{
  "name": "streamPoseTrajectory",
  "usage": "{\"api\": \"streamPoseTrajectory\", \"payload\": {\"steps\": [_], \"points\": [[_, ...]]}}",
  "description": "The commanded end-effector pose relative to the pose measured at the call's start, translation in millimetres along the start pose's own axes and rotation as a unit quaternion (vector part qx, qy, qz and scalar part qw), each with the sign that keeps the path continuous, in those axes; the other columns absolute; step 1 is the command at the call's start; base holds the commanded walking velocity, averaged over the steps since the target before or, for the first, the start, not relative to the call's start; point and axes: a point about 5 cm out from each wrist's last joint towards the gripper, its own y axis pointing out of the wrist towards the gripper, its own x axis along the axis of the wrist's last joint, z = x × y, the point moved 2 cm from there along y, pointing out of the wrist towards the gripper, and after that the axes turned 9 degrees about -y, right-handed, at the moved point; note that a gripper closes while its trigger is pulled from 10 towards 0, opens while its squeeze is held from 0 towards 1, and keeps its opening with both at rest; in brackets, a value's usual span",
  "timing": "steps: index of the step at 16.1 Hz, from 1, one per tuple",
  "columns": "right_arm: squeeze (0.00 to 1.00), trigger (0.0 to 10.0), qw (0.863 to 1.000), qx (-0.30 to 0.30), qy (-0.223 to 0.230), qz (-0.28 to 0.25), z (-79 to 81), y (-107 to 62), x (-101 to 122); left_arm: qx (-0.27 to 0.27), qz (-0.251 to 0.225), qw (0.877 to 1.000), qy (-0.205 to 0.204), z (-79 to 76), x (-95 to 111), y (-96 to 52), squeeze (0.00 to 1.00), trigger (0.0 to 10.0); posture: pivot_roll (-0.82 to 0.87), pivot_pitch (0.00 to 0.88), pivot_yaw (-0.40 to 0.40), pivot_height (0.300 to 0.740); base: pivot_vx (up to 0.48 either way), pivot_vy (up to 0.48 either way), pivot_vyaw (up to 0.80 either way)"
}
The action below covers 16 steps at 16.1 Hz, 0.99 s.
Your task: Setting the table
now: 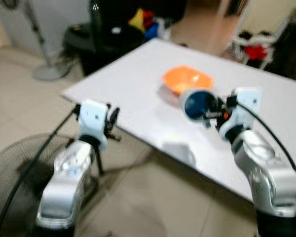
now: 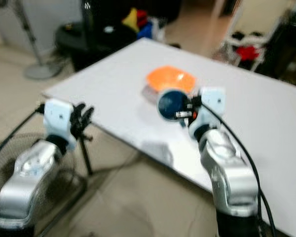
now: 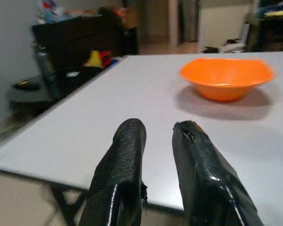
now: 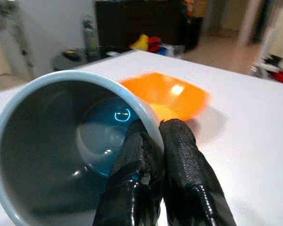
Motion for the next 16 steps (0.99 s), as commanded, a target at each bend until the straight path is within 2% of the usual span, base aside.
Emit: {"api": "streamPoseTrajectory", "payload": {"steps": [1, 6, 15, 16], "points": [[0.00, 10.0, 1.000, -0.009, 0.000, -0.001, -8.1, -2.0, 4.1, -0.016, -0.005, 1.000, 0.000, -8.4, 2.8, 0.3, 0.00, 10.0, 0.10, 0.000, -0.044, 0.727, 0.341, 0.000, -0.80], [0.00, 10.0, 1.000, -0.006, 0.009, 0.008, -9.6, -6.9, 0.6, -0.019, -0.003, 1.000, 0.005, -7.7, 1.2, 0.1, 0.00, 10.0, 0.11, 0.000, -0.035, 0.727, 0.340, 0.000, -0.73], [0.00, 10.0, 1.000, 0.009, 0.023, 0.016, -5.4, 0.0, 0.4, -0.017, -0.001, 1.000, 0.021, 0.1, 3.0, -6.3, 0.00, 10.0, 0.15, 0.000, -0.041, 0.727, 0.330, 0.000, 0.00], [0.00, 10.0, 0.999, 0.014, 0.024, 0.022, -3.1, 1.3, -1.0, -0.016, -0.001, 1.000, 0.024, 1.9, 3.7, -7.3, 0.00, 10.0, 0.16, 0.000, -0.045, 0.727, 0.322, 0.000, -0.80]]}}
